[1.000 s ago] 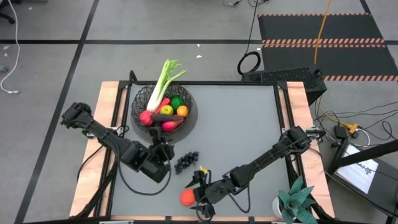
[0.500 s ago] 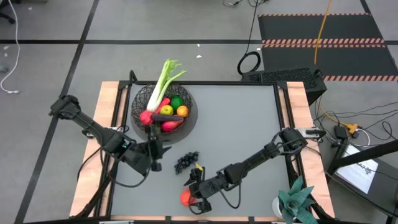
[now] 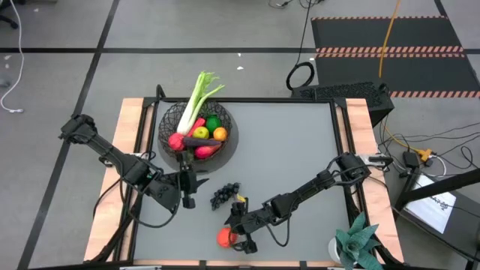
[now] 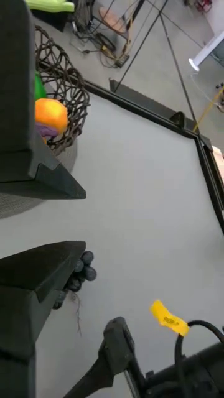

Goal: Build produce basket
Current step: Put the orange into the wire basket

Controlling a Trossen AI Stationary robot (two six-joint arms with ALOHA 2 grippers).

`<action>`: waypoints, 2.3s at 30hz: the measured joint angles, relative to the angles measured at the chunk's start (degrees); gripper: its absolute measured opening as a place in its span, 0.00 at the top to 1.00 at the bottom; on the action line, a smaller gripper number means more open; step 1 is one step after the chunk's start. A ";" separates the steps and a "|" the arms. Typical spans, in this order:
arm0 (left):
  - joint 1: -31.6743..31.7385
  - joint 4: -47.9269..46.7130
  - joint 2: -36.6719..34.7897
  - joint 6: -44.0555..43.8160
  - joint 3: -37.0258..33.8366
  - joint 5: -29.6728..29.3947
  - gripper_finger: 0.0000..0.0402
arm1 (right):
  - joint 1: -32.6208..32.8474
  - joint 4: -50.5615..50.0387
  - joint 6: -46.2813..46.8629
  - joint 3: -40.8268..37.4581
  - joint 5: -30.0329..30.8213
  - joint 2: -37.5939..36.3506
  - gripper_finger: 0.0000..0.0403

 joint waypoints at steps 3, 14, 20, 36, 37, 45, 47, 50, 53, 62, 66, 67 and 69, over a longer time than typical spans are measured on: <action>0.00 0.95 0.00 0.88 0.00 0.00 0.70 | -0.32 1.44 0.00 -1.14 -0.08 0.00 0.02; 0.04 1.11 0.04 1.40 0.02 0.00 0.70 | -0.81 10.81 0.44 -2.69 -2.78 2.28 0.03; 0.04 1.00 0.04 1.40 0.04 -0.02 0.70 | -1.44 11.79 0.40 -2.78 -4.58 4.37 0.04; 0.04 1.08 0.04 0.48 0.07 0.28 0.70 | -1.39 -0.67 -3.33 -2.71 -5.59 -6.23 0.21; 0.04 1.19 0.04 0.06 0.07 0.31 0.70 | -1.09 -2.65 -4.01 -2.71 -5.12 -7.99 0.21; -0.14 7.72 0.07 -4.49 0.08 7.16 0.70 | 4.12 -15.02 -16.17 -2.69 13.18 -20.43 0.22; -0.52 10.45 0.07 -4.80 0.08 8.76 0.70 | 6.29 -16.21 -21.30 -2.69 19.28 -22.80 0.22; -1.31 13.72 0.38 -5.53 0.09 9.45 0.70 | 9.60 -16.94 -30.39 -2.69 29.56 -25.42 0.22; -2.33 15.36 0.42 -6.46 0.09 9.49 0.70 | 12.50 -16.74 -41.15 -2.69 40.21 -26.62 0.22; -5.37 17.38 0.42 -9.04 0.09 9.51 0.70 | 15.47 -16.84 -61.92 -2.69 51.60 -26.73 0.22; -6.48 17.63 0.39 -8.95 0.09 9.49 0.70 | 15.47 -16.82 -63.78 -2.69 51.62 -26.73 0.22; -6.71 17.62 0.39 -8.80 0.09 9.49 0.70 | 15.47 -16.83 -63.99 -2.69 51.60 -26.73 0.22; -6.91 17.63 0.39 -8.35 0.09 9.49 0.70 | 15.47 -16.80 -64.11 -2.69 51.61 -26.73 0.22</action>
